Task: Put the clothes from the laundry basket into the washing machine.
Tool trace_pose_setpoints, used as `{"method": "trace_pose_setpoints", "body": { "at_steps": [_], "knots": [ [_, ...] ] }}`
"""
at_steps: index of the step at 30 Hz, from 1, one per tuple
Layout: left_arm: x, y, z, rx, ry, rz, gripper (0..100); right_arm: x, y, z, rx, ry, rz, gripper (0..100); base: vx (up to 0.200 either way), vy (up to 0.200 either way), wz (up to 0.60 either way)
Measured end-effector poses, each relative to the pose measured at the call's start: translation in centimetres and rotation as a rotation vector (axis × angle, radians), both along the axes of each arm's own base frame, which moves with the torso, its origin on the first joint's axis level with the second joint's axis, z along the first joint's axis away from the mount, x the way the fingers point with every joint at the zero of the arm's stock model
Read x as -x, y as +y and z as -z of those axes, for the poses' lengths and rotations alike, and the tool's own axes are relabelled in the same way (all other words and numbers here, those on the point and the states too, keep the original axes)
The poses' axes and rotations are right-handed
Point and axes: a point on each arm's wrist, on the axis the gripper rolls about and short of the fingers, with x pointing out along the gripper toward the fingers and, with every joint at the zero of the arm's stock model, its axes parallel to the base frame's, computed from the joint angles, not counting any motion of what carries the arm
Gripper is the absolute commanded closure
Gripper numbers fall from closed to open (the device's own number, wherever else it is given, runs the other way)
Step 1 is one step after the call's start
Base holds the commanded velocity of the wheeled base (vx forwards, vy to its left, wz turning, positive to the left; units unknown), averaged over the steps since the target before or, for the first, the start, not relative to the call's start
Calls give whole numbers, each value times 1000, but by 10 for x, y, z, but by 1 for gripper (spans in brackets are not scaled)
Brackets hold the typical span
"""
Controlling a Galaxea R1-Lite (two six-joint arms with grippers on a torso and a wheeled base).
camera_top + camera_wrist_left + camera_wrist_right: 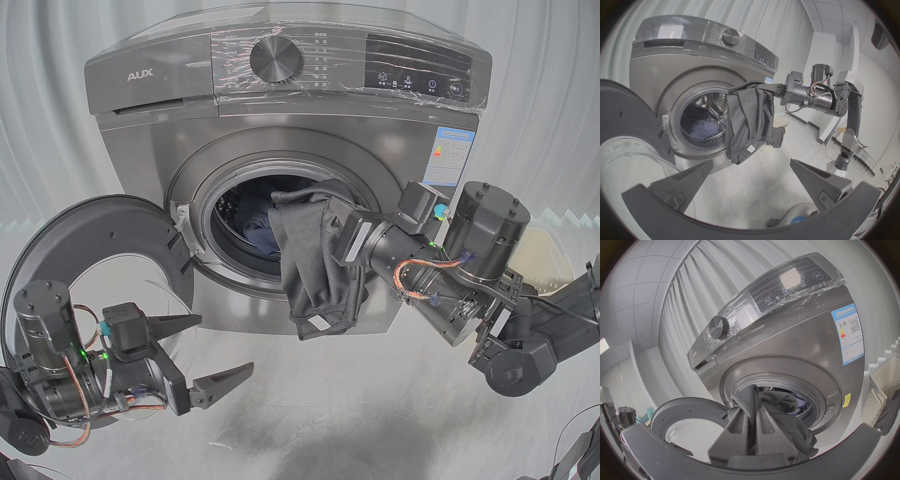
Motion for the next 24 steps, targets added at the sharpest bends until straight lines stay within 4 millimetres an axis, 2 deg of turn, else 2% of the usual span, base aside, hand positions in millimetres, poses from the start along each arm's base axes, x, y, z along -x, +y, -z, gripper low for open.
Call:
{"method": "trace_pose_setpoints", "body": {
  "at_steps": [8,15,20,24],
  "knots": [
    [-17,-26,15,24,18,29,0,-8,10,5,-5,-4,0,100,0,0,0],
    [-36,-45,24,66,34,-41,0,-16,16,11,-4,-3,10,100,0,0,0],
    [-47,-58,25,147,-17,-99,0,-20,18,13,-4,-2,18,100,0,0,0],
    [-54,-71,35,175,-28,-122,0,-21,20,14,-5,-2,18,100,0,0,0]
  ]
}}
